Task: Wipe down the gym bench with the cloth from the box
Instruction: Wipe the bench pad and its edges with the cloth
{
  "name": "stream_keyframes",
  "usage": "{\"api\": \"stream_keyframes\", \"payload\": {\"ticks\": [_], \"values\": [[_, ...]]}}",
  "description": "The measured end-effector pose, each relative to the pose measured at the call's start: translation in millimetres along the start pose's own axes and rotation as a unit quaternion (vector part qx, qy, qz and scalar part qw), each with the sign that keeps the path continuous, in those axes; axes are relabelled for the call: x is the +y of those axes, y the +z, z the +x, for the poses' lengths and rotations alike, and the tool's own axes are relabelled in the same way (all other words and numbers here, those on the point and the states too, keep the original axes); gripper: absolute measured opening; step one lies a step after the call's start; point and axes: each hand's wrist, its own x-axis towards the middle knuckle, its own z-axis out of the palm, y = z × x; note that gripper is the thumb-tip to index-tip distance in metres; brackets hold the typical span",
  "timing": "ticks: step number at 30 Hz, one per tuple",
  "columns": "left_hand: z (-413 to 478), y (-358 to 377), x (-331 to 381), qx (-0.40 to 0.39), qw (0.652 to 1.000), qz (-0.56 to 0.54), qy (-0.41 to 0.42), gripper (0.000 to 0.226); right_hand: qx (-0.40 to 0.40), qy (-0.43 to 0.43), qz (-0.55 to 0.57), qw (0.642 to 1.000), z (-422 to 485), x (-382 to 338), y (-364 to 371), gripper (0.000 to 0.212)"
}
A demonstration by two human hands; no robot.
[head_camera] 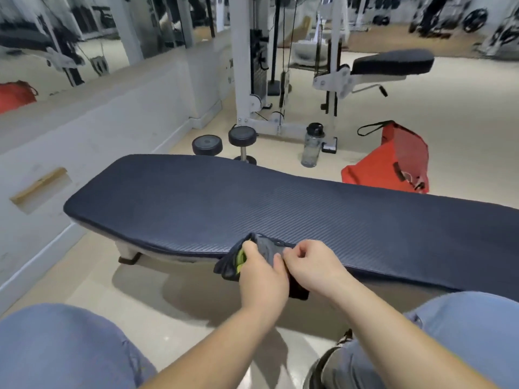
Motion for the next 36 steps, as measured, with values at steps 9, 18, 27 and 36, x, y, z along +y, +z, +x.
{"api": "stream_keyframes", "payload": {"ticks": [9,18,27,36], "values": [[17.6,8.1,27.0,-0.122,0.992,-0.029,-0.035,0.027,0.118,-0.078,-0.021,0.99,-22.1,38.2,-42.8,0.013],[145.3,-56.6,98.8,-0.049,0.892,0.335,0.299,0.041,0.082,-0.141,0.073,0.984,73.5,-55.9,-64.7,0.022],[260.9,-26.3,12.9,-0.214,0.761,0.563,0.242,0.06,0.023,-0.127,-0.036,0.991,176.8,-75.3,-49.4,0.021],[358.6,9.5,50.5,-0.24,0.79,0.527,0.2,0.059,0.084,-0.161,-0.198,0.963,210.4,-57.5,-54.7,0.024]]}}
